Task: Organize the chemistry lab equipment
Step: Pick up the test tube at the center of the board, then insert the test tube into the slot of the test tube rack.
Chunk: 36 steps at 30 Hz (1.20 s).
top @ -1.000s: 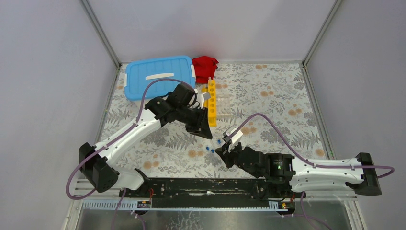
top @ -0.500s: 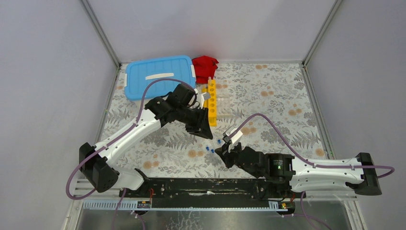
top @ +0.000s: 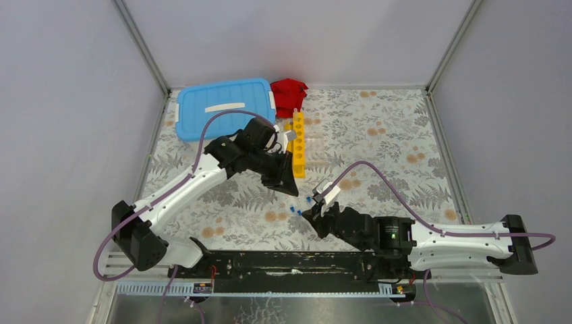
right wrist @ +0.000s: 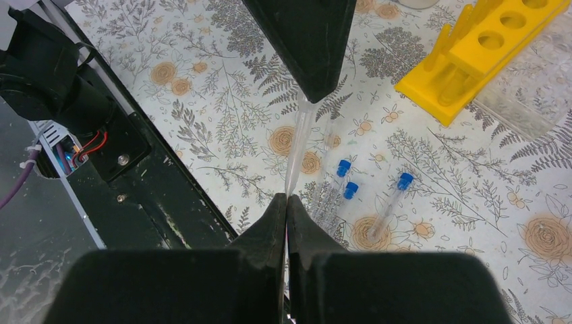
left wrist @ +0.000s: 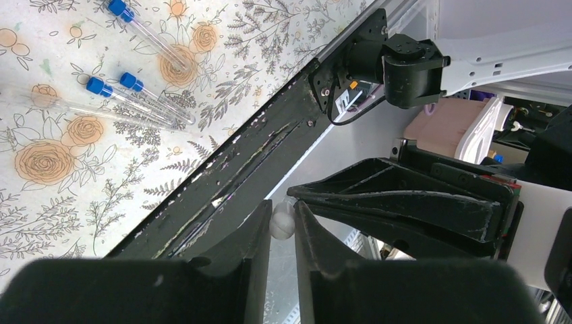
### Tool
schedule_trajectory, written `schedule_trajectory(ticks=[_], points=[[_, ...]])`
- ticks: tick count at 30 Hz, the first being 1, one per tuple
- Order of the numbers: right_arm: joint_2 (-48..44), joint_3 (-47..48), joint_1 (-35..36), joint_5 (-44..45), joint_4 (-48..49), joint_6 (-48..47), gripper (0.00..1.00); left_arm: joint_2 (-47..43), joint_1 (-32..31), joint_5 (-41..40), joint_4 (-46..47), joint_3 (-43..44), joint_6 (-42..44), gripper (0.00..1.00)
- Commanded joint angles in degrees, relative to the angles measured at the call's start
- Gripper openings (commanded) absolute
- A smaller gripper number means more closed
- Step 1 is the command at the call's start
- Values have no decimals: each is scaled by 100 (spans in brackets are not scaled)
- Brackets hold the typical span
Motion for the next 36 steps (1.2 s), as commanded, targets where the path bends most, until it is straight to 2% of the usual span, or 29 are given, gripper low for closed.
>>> schedule_trajectory(ticks=[1,10,11,14,17,20,27,36], points=[[-68,164,65,-9,220,-96,0,56,-40,69,-109,9,150,22],[-117,92,65,113,249,-70,1,86,-39,-204,-117,31,160,11],[-126,76,69,133,251,-62,7,73,-40,-278,-94,43,148,11],[-172,41,73,269,248,-48,32,79,-38,-532,-18,136,97,11],[-226,33,71,498,188,-27,52,107,-39,-853,45,344,58,10],[-285,46,73,781,98,16,62,221,-40,-1235,42,732,43,9],[-461,-10,69,1716,-114,249,72,735,-40,-2370,-49,1835,186,8],[-636,-103,65,3399,-757,964,75,1835,-46,-4457,48,3143,420,5]])
